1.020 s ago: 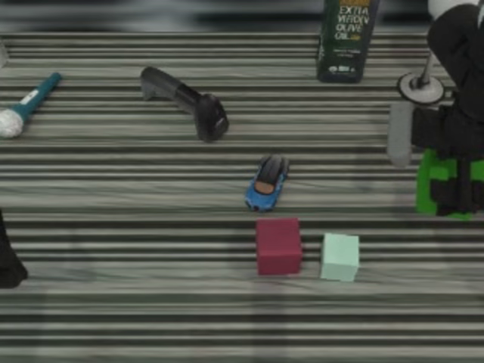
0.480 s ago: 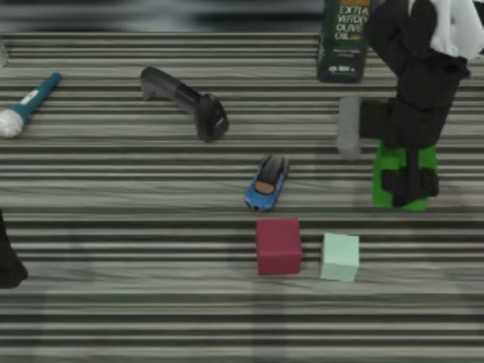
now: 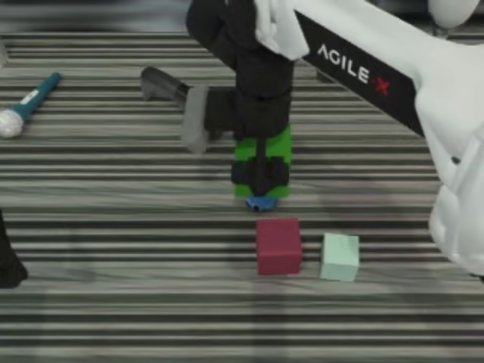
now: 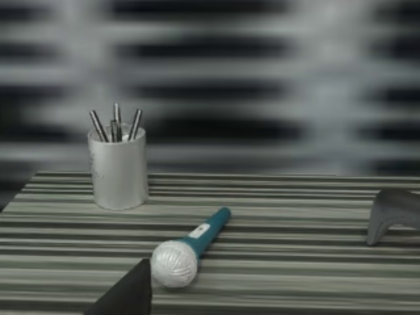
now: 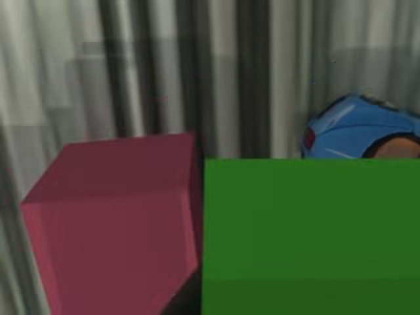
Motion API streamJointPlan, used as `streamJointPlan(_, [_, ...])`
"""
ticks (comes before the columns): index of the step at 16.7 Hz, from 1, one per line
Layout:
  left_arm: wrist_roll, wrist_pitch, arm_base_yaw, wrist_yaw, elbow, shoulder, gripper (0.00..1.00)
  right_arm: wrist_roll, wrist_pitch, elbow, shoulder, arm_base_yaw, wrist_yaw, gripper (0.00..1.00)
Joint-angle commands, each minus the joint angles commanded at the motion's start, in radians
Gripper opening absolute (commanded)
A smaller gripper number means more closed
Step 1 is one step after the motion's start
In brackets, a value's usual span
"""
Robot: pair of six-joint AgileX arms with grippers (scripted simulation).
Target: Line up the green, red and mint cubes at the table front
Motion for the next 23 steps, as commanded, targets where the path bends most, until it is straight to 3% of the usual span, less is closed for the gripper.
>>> streamJointPlan(5, [0.000, 0.000, 0.000, 0.000, 0.000, 0.000, 1.00, 0.131, -0.156, 0.350, 0.179, 0.175, 0.003, 0.00])
streamJointPlan(9, [0.000, 0.000, 0.000, 0.000, 0.000, 0.000, 1.00, 0.177, -0.202, 0.445, 0.231, 0.232, 0.006, 0.00])
streamJointPlan(16, [0.000, 0.000, 0.000, 0.000, 0.000, 0.000, 1.00, 0.177, -0.164, 0.404, 0.214, 0.228, 0.005, 0.00])
streamJointPlan(23, [0.000, 0.000, 0.000, 0.000, 0.000, 0.000, 1.00, 0.179, 0.097, 0.023, 0.124, 0.230, 0.003, 0.00])
